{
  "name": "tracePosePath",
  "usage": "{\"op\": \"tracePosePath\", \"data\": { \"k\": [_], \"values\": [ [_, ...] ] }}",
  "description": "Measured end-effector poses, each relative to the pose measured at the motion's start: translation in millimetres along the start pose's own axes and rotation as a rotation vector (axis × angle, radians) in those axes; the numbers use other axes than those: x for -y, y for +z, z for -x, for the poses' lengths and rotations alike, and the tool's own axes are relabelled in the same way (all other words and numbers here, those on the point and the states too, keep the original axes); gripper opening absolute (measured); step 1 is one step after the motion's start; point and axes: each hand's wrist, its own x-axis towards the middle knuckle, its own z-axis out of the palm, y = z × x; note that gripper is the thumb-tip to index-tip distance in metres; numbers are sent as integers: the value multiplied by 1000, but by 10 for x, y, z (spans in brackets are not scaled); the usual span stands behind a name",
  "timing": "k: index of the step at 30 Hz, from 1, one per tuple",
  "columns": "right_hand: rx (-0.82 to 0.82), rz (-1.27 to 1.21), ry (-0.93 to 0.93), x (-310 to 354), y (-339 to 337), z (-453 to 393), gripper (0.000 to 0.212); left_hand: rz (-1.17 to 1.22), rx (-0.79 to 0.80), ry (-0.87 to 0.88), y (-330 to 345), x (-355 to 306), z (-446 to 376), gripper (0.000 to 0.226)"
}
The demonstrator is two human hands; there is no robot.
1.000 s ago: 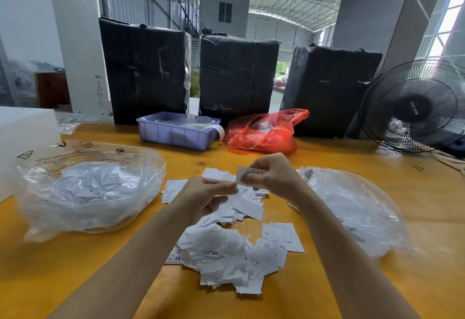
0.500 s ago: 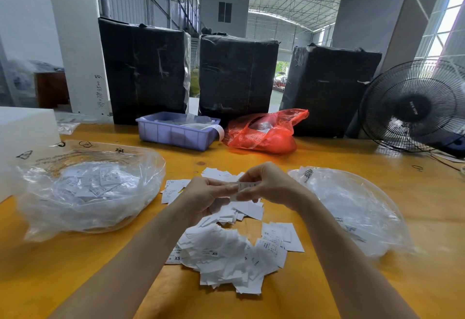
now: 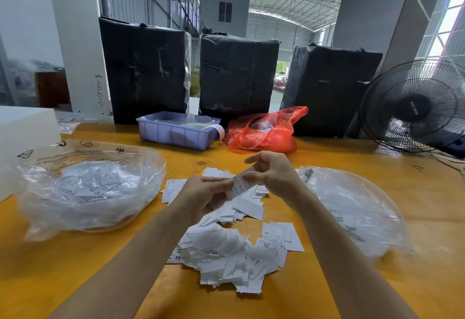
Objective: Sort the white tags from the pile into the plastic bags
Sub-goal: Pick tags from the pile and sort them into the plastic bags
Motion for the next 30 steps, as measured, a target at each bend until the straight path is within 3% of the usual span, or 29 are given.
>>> {"op": "tracePosePath", "data": {
  "k": [6, 14, 16, 21, 30],
  "values": [
    [90, 47, 31, -43, 74, -9, 14, -32, -67, -19, 32, 11, -26, 18],
    [113, -1, 43, -69, 105, -18, 18, -62, -96, -25, 40, 22, -30, 25],
    [63, -3, 17, -68, 81, -18, 18, -35, -100, -27, 37, 11, -15, 20],
    [-246, -110, -68, -100, -99, -54, 18, 113, -35, -43, 9, -25, 20, 15],
    [-182, -74, -113, -112, -104, -58, 18, 80, -12, -47, 37, -44, 60, 9]
  ]
}}
